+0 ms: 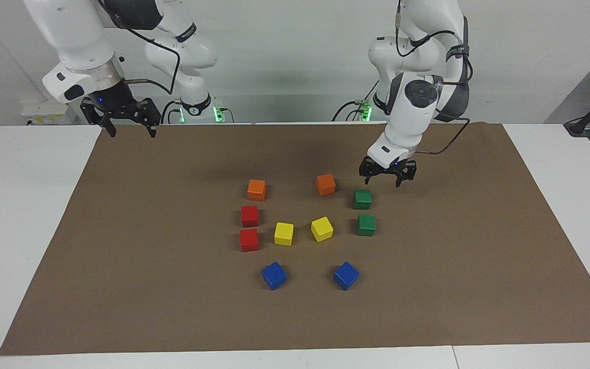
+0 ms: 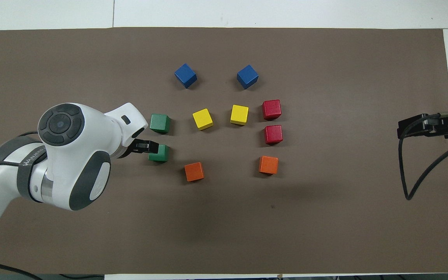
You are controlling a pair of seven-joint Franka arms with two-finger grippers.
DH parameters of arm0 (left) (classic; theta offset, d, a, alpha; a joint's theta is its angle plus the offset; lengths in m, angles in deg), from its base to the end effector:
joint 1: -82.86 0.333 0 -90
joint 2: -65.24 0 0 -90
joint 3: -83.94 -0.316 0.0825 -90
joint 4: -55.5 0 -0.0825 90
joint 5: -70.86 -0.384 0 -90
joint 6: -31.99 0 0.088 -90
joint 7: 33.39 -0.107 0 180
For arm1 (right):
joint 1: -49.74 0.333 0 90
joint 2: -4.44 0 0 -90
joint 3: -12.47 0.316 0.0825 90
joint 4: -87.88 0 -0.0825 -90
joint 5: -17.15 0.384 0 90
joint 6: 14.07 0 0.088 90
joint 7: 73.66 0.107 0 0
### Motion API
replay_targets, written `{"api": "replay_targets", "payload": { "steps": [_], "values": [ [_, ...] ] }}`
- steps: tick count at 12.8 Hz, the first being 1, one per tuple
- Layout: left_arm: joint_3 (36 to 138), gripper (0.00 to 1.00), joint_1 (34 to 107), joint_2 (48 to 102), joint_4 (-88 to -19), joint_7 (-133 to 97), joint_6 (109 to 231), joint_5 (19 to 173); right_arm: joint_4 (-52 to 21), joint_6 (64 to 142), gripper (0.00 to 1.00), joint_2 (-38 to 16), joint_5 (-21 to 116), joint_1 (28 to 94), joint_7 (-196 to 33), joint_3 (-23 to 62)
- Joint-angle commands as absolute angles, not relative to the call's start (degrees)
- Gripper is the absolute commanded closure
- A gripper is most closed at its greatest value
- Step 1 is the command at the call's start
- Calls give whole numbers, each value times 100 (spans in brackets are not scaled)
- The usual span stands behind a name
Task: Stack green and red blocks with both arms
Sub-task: 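Reach the left gripper to the nearer green cube and grasp it, then lift the green cube while the right gripper grasps the nearer red cube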
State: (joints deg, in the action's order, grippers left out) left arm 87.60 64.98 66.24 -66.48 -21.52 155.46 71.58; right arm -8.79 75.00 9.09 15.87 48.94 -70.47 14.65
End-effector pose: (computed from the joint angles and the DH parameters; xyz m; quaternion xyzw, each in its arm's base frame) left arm 0.5058 -0.2001 0.4015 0.9967 -0.0808 0.0024 0.0068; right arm 0.5256 0.0110 0.6122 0.9995 -0.0158 -0.0252 0.0137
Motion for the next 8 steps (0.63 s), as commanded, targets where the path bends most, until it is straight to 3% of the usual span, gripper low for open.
{"api": "replay_targets", "payload": {
  "steps": [1, 4, 8],
  "values": [
    [8684, 0, 6300, 6821, -6746, -1592, 15994, 7094, -1117, 7663, 0, 1095, 1663, 4904, -6918, 1484],
    [8684, 0, 6291, 7015, -6720, -1555, 16118, 7094, -1265, 8118, 0, 937, 1663, 5622, -5859, 1484],
    [8684, 0, 6282, 7314, -6693, -1529, 16408, 7094, -1328, 9129, 0, 253, 1698, 6440, -4486, 1484]
  ]
}}
